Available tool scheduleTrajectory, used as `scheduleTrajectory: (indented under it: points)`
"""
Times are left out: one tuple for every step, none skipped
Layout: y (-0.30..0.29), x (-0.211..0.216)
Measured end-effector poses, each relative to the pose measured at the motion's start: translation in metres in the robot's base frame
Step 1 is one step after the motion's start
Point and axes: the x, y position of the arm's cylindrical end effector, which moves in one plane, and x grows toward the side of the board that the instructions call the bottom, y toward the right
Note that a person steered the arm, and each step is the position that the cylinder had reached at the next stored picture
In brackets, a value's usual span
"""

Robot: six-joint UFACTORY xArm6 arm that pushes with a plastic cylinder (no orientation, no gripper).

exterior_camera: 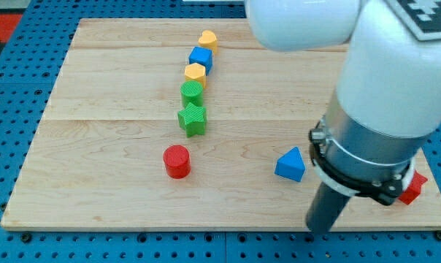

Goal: Place the blue triangle in between the red blocks

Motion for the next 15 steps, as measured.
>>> scheduleTrajectory:
  points:
    - [0.041, -0.013]
    - [0.101, -0.006]
    - [0.150, -0.007]
    - [0.147, -0.033]
    - [0.061, -0.052]
    - [0.074, -0.039]
    - [0.014, -0.037]
    - [-0.016, -0.051]
    - [-0.008, -0.080]
    - [0.025, -0.081]
    - [0.029, -0.071]
    - [-0.009, -0.091]
    - [-0.022, -0.134]
    - [-0.058, -0.135]
    - [-0.067, -0.157]
